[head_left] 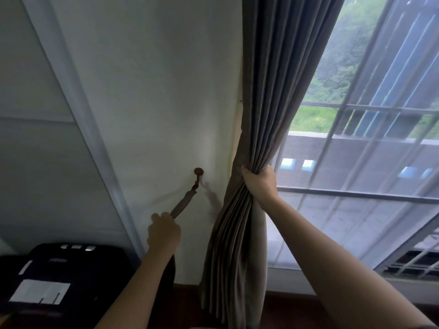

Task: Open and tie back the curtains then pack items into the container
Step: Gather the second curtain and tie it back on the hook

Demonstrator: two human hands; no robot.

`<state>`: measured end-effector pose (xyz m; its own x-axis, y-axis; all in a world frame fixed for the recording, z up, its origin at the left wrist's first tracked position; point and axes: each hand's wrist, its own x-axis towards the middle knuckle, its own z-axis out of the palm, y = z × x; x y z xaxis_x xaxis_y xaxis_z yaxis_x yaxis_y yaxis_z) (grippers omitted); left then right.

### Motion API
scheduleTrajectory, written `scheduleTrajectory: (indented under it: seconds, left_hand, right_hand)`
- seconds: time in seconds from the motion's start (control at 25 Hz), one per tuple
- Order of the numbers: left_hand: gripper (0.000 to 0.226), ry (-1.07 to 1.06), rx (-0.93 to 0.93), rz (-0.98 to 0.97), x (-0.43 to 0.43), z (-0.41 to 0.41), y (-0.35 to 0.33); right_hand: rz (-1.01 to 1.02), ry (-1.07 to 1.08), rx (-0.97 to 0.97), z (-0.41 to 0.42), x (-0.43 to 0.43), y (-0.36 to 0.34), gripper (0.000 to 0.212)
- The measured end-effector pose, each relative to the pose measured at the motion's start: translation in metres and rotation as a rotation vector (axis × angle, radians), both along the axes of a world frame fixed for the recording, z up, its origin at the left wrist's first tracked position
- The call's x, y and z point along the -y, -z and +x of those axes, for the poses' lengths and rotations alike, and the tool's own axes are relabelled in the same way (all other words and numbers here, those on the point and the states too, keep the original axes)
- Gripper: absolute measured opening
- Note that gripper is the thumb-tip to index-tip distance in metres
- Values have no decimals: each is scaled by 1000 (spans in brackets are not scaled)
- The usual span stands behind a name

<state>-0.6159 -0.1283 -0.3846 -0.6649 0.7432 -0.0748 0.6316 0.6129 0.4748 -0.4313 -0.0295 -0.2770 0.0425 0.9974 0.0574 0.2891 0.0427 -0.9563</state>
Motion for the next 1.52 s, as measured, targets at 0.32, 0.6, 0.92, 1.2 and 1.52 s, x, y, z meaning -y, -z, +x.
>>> scheduleTrajectory:
  seconds: [0.32,0.6,0.92,1.2,1.52]
  left_hand:
    - [29,136,216,118,33,71,-32]
    - [17,266,300,9,30,118,-52]
    - [8,117,668,254,38,140,-55]
    - [17,230,382,591,37,195,-63]
    - [12,338,27,782,-7,198,-24]
  right_hand:
    - [-42,-9,-38,-2,-1,-1,27]
    - [-121,-28,26,-4,-5,-10,41]
    - [-152,-9,109,-10,-3,-23,45]
    - [-144,-17,123,-10,-5,-24,48]
    - [-151,-32,134,-7,-4,-25,48]
